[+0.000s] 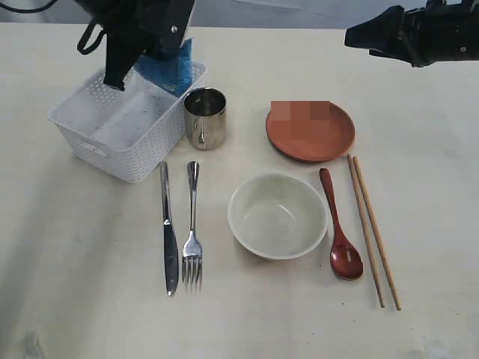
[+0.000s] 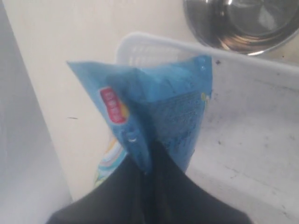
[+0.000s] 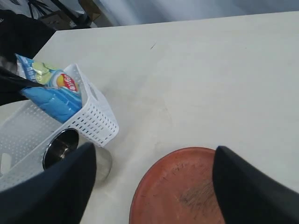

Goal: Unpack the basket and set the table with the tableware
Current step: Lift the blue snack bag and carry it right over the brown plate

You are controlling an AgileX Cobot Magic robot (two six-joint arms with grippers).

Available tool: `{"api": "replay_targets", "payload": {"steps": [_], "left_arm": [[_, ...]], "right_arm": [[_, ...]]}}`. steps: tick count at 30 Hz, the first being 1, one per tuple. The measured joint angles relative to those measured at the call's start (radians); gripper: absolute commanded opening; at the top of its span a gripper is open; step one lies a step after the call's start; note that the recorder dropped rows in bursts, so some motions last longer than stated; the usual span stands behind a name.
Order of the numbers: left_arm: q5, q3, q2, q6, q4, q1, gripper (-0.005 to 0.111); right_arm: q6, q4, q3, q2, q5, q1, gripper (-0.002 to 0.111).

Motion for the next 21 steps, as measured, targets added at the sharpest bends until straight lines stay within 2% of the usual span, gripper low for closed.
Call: {"api": "replay_targets", "payload": {"steps": [6,8,12,17,21], "left_arm": [[0.031,0.000,-0.118,-0.009,-0.008,0.000,0.000],[0.007,0.000,-0.184,-0.049,-0.092,0.000,0.000],[0.001,0.000,-0.230,-0.118,-0.448,0.000,0.000],[0.088,0.000,-0.201,-0.202,-0.865,0.000,0.000],[0.080,0.000,-0.141,-0.396,-1.037,-0.017,0.000]], "right_arm": [[0.000,0.002,0.000,0.000,0.000,0.000,0.067],[0.000,0.002,0.000,0.000,0.000,0.000,0.067],[0.000,-0.002,0.000,0.000,0.001,0.000,0.067],[0.000,-0.063,0.000,-0.002,0.004,-0.007,0.067],[0.015,-0.099,0.000,-0.015,0.009,-0.052,0.067]]}}
